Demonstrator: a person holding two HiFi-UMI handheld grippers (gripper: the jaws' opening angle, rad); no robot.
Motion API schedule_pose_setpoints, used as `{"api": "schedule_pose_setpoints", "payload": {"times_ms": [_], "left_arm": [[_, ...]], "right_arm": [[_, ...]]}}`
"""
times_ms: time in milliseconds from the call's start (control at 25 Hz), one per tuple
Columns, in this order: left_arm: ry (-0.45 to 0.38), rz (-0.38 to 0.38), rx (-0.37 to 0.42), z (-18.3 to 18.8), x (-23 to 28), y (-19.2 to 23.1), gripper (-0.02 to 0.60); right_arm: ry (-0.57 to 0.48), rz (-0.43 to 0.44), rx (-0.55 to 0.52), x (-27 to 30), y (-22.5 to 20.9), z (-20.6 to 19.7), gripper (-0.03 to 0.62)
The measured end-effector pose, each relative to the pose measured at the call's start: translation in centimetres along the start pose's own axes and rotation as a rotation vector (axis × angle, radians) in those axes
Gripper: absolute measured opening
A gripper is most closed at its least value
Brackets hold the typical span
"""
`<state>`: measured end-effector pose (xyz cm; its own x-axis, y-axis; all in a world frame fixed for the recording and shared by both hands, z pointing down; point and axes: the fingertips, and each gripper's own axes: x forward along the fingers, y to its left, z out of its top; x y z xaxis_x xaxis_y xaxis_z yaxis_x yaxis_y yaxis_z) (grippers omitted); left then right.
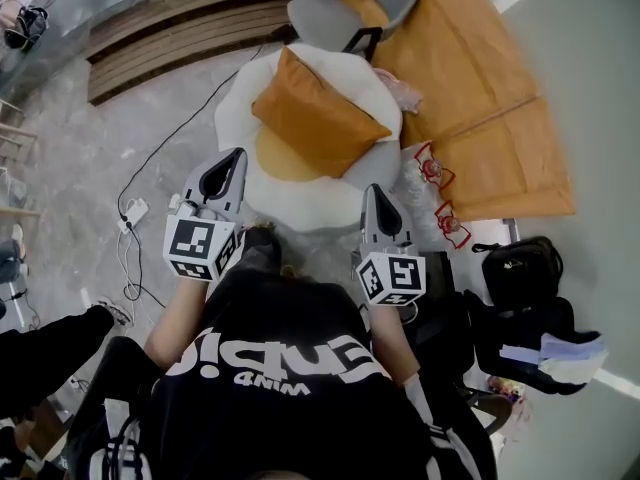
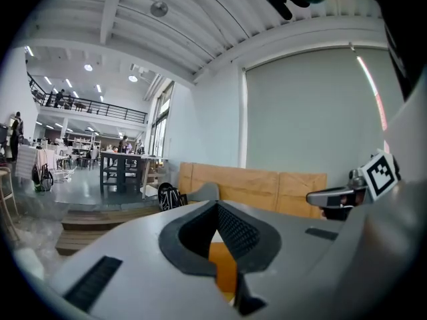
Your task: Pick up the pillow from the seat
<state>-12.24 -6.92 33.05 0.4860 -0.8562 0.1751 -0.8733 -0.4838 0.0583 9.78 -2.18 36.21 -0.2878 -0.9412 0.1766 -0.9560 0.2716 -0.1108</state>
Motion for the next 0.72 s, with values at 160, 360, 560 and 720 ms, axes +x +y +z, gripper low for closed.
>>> {"api": "schedule_pose_setpoints", "payload": {"times_ms": [160, 360, 560, 720], "left_arm": [[-0.011, -0.048, -0.014, 0.5, 3.2, 2.2, 0.009], [-0.006, -0.076, 0.008, 0.8, 7.0, 5.5, 0.009], [-0.017, -0.113, 0.010, 2.0, 9.4, 7.5, 0.009], [-0.022, -0.163, 0.021, 3.1, 10.8, 7.3, 0.009]], "right_arm": [[0.004, -0.019, 0.000, 3.8, 0.2, 0.5, 0.021], [-0.015, -0.046, -0.019, 8.4, 0.4, 2.1, 0.021], [-0.045, -0.099, -0.023, 10.4, 0.2, 3.8, 0.021], [-0.072, -0.150, -0.019, 10.7, -0.6, 4.9, 0.021]]}}
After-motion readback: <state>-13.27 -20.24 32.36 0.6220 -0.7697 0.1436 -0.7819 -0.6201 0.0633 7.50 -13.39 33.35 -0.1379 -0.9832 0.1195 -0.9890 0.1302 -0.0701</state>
